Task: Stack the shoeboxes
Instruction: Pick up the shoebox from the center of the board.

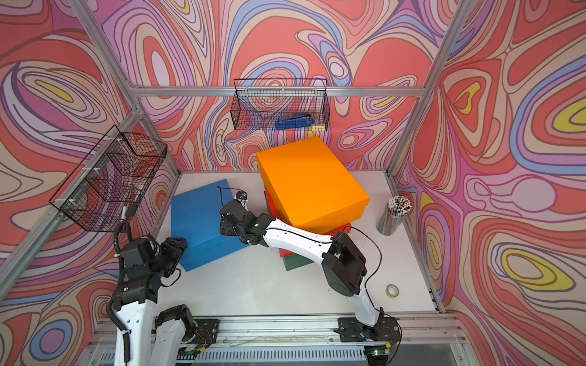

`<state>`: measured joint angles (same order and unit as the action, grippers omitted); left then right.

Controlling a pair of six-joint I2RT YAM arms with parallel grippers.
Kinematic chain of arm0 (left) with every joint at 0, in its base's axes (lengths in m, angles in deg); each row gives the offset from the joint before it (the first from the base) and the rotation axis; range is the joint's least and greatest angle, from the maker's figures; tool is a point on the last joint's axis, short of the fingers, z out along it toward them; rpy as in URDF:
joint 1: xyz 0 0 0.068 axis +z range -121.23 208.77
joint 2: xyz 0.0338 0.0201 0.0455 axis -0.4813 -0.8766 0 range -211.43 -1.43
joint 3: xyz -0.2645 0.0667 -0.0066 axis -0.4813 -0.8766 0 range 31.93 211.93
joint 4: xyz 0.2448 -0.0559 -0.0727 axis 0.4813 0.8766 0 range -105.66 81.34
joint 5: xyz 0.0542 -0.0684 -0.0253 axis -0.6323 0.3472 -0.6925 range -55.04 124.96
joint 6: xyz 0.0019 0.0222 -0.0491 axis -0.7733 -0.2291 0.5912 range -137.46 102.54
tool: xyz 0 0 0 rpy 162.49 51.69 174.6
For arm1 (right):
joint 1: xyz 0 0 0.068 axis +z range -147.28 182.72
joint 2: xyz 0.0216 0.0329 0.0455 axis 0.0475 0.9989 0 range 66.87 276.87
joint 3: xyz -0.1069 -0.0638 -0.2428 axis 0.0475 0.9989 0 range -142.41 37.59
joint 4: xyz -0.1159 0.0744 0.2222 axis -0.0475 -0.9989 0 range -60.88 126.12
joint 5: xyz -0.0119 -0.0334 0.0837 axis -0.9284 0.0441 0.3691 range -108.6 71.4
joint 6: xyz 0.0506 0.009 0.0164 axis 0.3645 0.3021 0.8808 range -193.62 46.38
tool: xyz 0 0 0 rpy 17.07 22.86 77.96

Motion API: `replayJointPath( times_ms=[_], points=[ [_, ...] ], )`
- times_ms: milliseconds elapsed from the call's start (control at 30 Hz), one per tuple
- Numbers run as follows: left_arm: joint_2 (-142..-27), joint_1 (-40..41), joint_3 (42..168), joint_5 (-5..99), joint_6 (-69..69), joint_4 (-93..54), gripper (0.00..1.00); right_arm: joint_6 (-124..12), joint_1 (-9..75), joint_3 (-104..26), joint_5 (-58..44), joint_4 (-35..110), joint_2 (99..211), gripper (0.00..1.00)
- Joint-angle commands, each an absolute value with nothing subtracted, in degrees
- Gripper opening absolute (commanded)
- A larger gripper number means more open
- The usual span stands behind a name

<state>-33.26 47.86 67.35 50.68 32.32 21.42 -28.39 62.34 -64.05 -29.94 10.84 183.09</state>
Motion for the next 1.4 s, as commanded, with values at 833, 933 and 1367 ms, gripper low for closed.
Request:
replayJointPath(
  times_ms=[833,933,1367],
  points=[
    [-34.0,39.1,83.7,67.6,40.4,16.1,0.42,-38.0,76.9,-72.9,-20.6,9.3,179.9,0.0],
    [-35.5,36.9,86.0,66.5,41.0,15.3,0.41,-38.8,77.2,-74.7,-21.1,8.0,180.1,0.0],
    [-41.7,24.9,95.7,58.5,40.9,13.2,0.38,-43.9,78.8,-85.0,-24.7,2.1,182.0,0.0]
  ],
)
